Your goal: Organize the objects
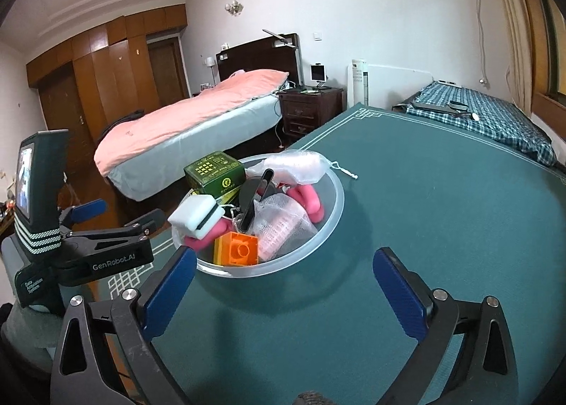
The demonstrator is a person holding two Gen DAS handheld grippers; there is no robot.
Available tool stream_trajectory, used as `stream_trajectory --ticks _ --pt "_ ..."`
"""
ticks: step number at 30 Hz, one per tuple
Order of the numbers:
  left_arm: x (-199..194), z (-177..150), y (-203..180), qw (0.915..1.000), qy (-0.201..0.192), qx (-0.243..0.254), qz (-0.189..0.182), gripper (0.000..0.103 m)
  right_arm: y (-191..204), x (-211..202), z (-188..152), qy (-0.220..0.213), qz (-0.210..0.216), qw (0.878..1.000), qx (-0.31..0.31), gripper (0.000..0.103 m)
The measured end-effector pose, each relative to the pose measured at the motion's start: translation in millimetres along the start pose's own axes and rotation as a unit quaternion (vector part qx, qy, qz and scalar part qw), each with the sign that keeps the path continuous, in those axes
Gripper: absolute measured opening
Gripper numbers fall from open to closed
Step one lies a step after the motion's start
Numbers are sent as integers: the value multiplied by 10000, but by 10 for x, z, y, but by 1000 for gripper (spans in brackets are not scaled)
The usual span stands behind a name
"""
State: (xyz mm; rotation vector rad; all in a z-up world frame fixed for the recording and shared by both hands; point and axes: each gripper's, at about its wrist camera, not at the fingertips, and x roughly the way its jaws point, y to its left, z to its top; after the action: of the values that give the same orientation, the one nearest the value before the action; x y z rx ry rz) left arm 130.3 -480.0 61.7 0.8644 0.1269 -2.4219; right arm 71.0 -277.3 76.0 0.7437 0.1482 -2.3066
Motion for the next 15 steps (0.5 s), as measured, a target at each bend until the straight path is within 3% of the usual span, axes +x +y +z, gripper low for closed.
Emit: stream_trajectory --ticks 4,15 --pt "-14 6 -34 9999 -50 104 118 103 49 4 12 -8 -117 9998 -132 103" --pt "79 -9 18 9999 93 54 85 103 123 181 58 281 113 9994 -189 103"
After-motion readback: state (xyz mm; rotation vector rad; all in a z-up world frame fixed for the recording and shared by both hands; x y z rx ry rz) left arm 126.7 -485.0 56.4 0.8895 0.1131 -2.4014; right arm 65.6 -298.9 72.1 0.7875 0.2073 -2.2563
